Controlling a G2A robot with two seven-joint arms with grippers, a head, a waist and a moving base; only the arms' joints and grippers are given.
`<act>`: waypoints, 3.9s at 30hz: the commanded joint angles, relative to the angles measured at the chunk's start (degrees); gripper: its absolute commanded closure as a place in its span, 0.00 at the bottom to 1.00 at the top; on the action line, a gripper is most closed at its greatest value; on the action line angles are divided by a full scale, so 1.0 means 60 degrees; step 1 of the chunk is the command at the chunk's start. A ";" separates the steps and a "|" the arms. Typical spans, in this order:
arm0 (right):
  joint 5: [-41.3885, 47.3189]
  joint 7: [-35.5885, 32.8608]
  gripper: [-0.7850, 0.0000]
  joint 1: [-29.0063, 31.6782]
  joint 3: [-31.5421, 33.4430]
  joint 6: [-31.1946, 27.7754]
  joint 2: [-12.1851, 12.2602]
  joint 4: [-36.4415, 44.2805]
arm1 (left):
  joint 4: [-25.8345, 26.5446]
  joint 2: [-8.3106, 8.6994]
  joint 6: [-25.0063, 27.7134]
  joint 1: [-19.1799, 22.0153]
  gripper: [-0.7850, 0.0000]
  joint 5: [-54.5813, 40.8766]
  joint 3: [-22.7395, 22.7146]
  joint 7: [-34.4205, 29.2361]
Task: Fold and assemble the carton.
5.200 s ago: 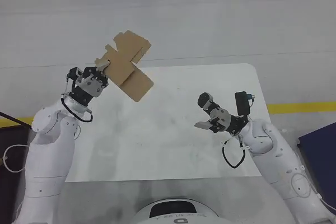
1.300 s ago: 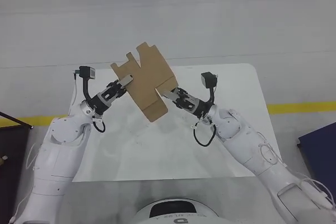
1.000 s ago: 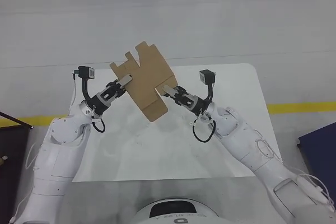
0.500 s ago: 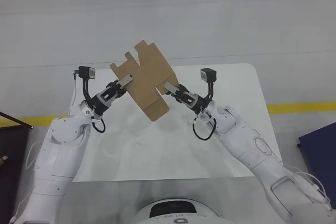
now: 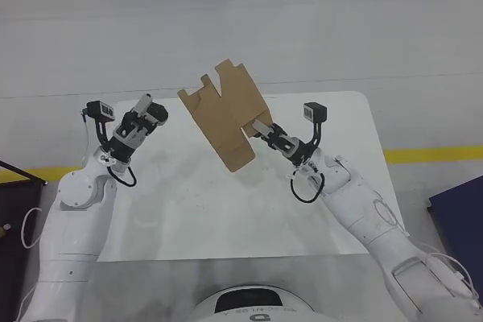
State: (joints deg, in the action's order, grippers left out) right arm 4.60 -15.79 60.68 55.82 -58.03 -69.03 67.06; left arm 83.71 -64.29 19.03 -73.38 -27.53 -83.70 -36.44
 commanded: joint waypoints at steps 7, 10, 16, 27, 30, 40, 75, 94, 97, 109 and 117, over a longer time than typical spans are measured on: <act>-0.0150 -0.0142 1.00 0.0069 0.0183 0.0005 0.0054 0.0095 | -0.0066 0.0057 -0.2522 -0.0029 0.00 -0.1922 -0.0365 -0.0987; -0.0150 -0.0142 1.00 0.0069 0.0183 0.0005 0.0054 0.0095 | -0.0022 0.0082 -0.3187 -0.0035 0.00 -0.2131 -0.0480 -0.0960; 0.0185 -0.1039 1.00 0.0211 -0.0136 0.0765 0.0066 0.0166 | 0.0195 0.0148 -0.2972 -0.0135 0.00 -0.1341 -0.0509 -0.1225; 0.2366 -0.4292 1.00 0.0107 -0.0267 0.1334 0.0276 0.0208 | 0.0594 0.0288 -0.1305 -0.0332 0.00 0.0940 -0.0352 -0.2199; 0.2511 -0.4517 1.00 0.0087 -0.0251 0.1355 0.0286 0.0217 | 0.0591 0.0321 -0.1163 -0.0392 0.00 0.1435 -0.0309 -0.2268; 0.2511 -0.4757 1.00 0.0170 -0.0138 0.1642 0.0326 0.0187 | 0.0849 0.0386 -0.1035 -0.0671 0.25 0.1762 -0.0095 -0.2880; 0.0426 -0.3585 1.00 0.0499 -0.0083 0.1877 0.0248 0.0517 | 0.1000 0.0460 -0.0969 -0.0977 1.00 0.1534 0.0369 -0.2789; -0.2999 -0.1868 1.00 0.0564 -0.0372 0.2555 0.0092 0.1186 | 0.0760 0.0457 -0.1117 -0.0639 1.00 0.1862 0.0656 -0.2323; -0.3082 -0.1753 0.73 0.0537 -0.0374 0.2535 0.0076 0.1172 | 0.0737 0.0458 -0.1123 -0.0593 1.00 0.1882 0.0688 -0.2294; -0.2005 -0.0319 0.00 0.0868 0.0500 0.1923 0.0132 0.0843 | 0.0701 0.0485 -0.0507 -0.0622 1.00 0.1697 0.0483 -0.2076; 0.2574 -0.1213 0.00 0.1611 0.1045 0.1150 0.0273 0.1506 | 0.0785 0.0482 0.0268 -0.0581 1.00 0.1848 0.0398 -0.1677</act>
State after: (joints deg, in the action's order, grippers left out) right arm 13.02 -20.59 69.77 62.65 -50.95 -67.42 74.78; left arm 88.51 -61.39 20.41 -76.97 -16.64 -81.39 -46.56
